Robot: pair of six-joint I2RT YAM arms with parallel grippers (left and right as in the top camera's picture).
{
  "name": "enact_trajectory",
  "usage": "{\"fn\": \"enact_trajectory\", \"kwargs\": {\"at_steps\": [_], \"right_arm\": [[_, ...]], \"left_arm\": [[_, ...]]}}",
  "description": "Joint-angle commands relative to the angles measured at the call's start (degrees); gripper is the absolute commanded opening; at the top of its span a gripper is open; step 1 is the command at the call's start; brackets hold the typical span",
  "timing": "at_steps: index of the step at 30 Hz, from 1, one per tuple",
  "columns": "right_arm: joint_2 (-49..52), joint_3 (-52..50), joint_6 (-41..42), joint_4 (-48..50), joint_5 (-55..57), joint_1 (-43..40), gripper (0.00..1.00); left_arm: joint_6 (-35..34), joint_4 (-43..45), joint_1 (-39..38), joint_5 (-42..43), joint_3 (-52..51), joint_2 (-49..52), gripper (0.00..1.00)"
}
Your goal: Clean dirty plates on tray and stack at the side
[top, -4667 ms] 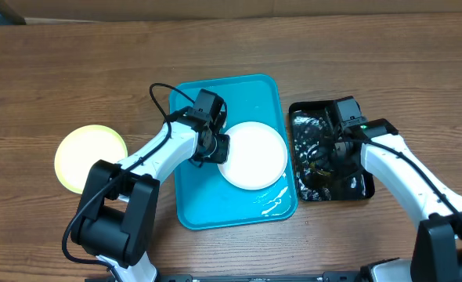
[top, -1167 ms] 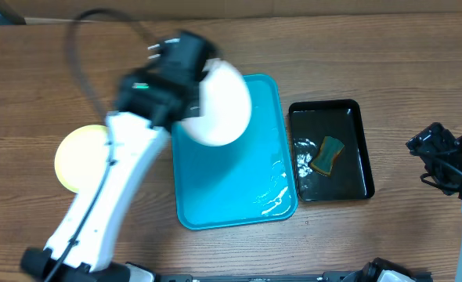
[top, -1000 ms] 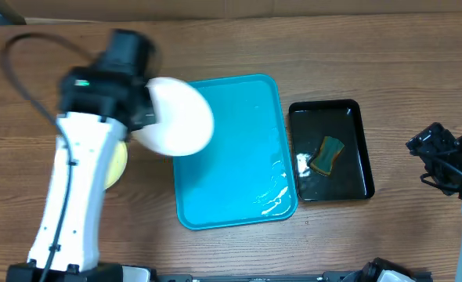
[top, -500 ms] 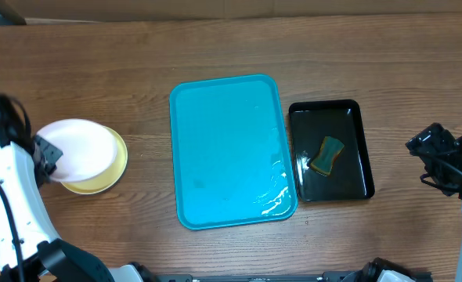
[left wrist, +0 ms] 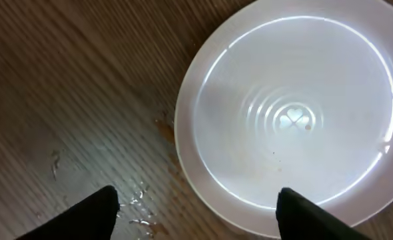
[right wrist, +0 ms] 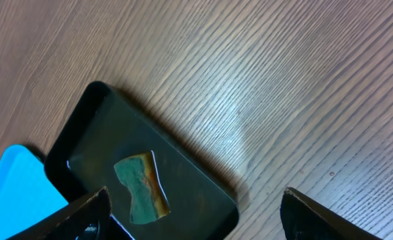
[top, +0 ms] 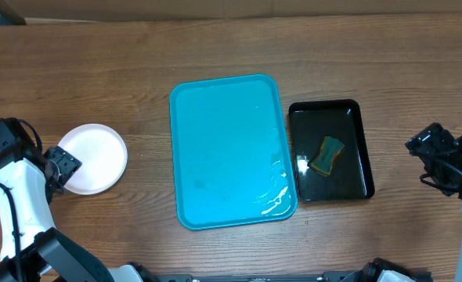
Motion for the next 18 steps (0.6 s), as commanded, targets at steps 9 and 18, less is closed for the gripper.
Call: {"fn": "enact_trajectory", "kwargs": {"at_steps": [9,18], "right_arm": [[-1.4,0.8,-19.1,3.0,-23.7,3.2,0.84],[-6.1,0.8,-20.8,3.9,-23.8,22.0,1.00]], "left_arm": [[17.8,-13.5,-11.8,24.0,22.1,-6.2,0.85],[22.2,-19.5,-36.2,17.2,24.1,-11.5,1.00]]}}
